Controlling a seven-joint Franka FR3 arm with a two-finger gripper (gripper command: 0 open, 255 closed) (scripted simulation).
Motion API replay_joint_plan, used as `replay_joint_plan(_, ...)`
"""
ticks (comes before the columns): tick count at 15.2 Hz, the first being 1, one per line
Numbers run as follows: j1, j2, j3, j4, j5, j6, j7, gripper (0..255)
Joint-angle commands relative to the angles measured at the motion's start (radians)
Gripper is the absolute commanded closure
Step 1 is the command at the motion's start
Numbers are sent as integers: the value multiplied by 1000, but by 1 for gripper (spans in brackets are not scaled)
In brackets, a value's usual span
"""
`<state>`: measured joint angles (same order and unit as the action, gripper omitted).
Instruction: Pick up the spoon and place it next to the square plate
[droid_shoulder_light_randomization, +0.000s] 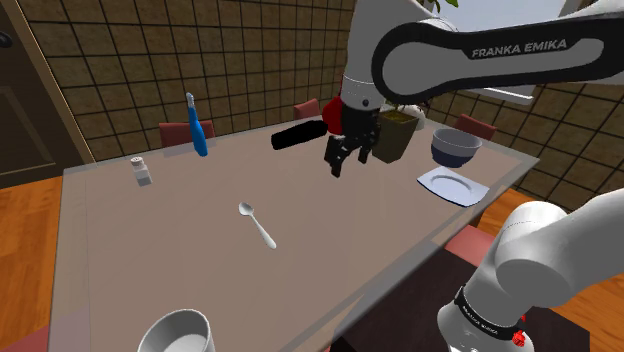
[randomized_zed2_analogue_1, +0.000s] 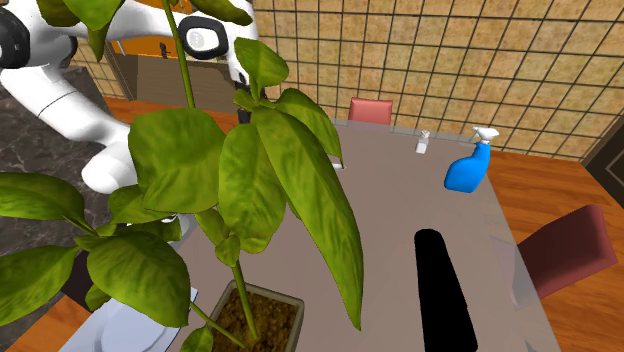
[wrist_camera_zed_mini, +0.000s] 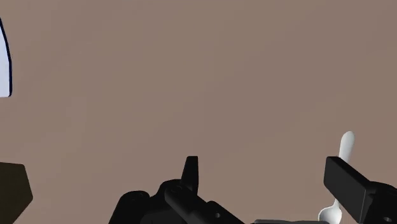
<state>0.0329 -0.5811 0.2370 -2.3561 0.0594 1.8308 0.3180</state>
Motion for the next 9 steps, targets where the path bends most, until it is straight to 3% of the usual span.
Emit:
replay_joint_plan(1, 0, 53, 37, 3, -4, 55, 42, 0)
replay_joint_plan(9, -20, 331, 184, 99, -100, 232, 241, 0)
